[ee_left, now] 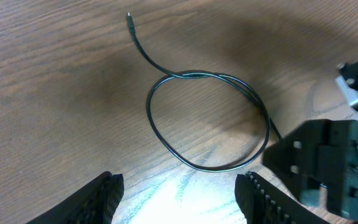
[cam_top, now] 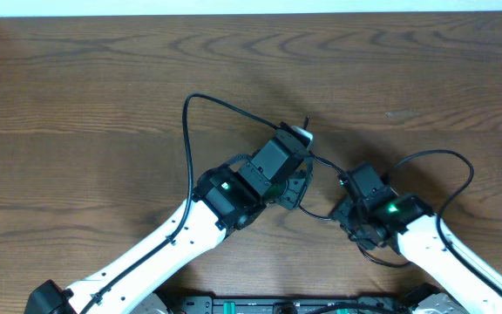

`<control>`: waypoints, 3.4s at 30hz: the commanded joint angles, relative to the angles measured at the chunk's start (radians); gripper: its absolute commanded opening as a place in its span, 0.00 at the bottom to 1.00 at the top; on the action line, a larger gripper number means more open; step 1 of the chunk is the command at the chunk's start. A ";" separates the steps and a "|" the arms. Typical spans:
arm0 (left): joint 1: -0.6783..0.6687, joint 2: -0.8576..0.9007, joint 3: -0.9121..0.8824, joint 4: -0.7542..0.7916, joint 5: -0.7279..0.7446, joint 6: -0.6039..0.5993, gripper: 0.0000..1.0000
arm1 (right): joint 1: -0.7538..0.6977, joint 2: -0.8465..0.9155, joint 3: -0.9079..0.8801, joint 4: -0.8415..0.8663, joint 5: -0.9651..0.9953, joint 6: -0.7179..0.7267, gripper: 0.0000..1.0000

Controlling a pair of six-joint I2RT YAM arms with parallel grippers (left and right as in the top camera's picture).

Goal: Untangle cables

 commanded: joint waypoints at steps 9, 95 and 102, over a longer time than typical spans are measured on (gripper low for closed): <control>0.003 -0.002 0.002 0.001 -0.001 -0.001 0.64 | 0.064 0.126 0.007 0.174 0.129 0.175 0.70; 0.003 0.185 0.002 0.205 0.133 0.355 0.39 | 0.076 -0.699 0.009 0.209 0.035 -0.868 0.01; 0.003 0.139 0.002 0.203 0.133 0.355 0.44 | 0.076 -0.699 0.009 0.193 0.071 -0.890 0.01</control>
